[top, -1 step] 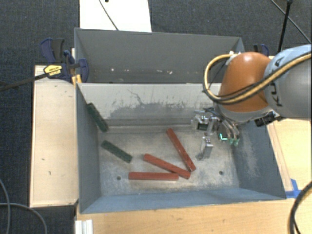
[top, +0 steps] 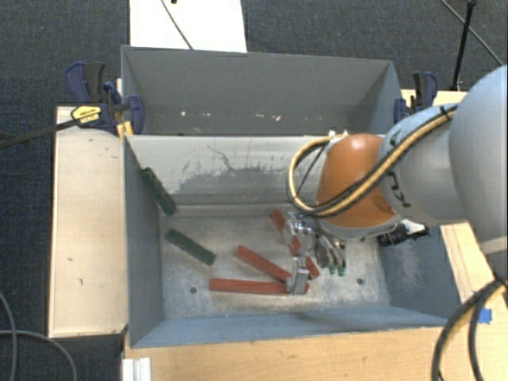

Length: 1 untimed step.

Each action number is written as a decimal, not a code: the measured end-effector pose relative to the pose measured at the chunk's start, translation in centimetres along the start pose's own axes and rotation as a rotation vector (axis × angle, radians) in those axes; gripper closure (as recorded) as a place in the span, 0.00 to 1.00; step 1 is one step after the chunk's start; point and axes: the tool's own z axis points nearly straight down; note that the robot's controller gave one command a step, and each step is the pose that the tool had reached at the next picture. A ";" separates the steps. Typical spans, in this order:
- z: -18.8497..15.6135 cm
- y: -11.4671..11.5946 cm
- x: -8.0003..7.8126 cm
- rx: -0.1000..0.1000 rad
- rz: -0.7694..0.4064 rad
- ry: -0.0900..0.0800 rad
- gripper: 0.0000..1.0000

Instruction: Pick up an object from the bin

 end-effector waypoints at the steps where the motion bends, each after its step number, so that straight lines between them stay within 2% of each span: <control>1: -3.3 5.7 2.7 -0.002 0.111 -0.003 0.00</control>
Offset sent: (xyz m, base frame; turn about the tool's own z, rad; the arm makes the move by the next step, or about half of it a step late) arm -0.0227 0.0551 0.0317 0.1151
